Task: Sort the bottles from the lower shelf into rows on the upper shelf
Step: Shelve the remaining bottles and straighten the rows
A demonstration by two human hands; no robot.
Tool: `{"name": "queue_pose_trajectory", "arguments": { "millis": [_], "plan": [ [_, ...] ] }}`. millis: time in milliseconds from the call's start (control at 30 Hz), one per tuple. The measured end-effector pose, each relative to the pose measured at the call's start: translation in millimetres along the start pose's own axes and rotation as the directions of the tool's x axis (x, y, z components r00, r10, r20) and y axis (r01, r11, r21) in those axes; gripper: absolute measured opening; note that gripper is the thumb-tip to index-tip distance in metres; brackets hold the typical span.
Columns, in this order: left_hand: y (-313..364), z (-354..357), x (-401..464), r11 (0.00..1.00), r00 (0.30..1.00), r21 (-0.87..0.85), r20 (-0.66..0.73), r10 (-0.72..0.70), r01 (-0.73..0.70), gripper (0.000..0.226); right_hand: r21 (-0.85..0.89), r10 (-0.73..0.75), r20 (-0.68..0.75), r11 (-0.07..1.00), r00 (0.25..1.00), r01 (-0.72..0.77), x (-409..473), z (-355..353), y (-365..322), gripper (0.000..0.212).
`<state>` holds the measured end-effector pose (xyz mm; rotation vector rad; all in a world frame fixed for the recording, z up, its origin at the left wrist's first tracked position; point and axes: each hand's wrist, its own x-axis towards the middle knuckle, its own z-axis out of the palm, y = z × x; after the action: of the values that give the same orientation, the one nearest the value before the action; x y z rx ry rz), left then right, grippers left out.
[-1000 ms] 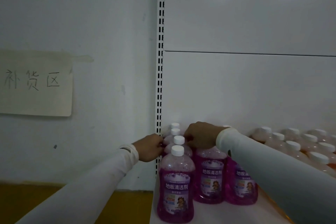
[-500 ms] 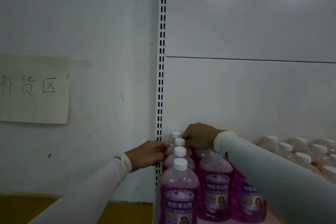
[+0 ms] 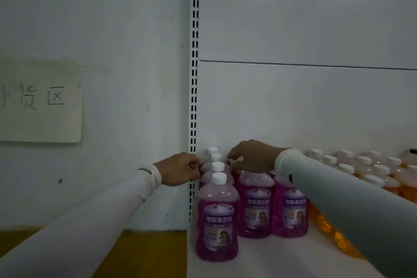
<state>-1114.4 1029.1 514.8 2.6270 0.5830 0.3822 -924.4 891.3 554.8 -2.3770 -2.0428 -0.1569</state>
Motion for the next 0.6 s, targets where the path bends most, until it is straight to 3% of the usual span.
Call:
{"name": "queue_pose_trajectory", "arguments": {
  "millis": [100,233,500,600],
  "plan": [
    [7.8,-6.9,-10.3,0.999,1.000,0.047,-0.022,0.020,-0.019,0.026,0.060,0.010,-0.008,0.998,1.000,-0.010,-22.4,-6.3,-6.5,0.027],
    [23.4,-11.3,-32.7,0.995,0.999,0.089,-0.017,0.034,-0.033,0.030,0.046,0.040,-0.039,0.998,0.998,-0.038,-51.0,-10.9,-7.7,0.049],
    [76.2,-7.9,-71.7,0.992,0.998,0.129,-0.065,-0.009,0.018,0.025,0.117,0.036,-0.107,0.993,0.994,-0.024,-115.4,-12.8,14.9,0.048],
    [98.4,8.3,-77.6,0.976,0.994,0.214,-0.103,-0.026,0.048,0.023,0.138,0.000,-0.093,0.990,0.996,0.013,-139.4,-10.1,31.0,0.042]
  ]
}}
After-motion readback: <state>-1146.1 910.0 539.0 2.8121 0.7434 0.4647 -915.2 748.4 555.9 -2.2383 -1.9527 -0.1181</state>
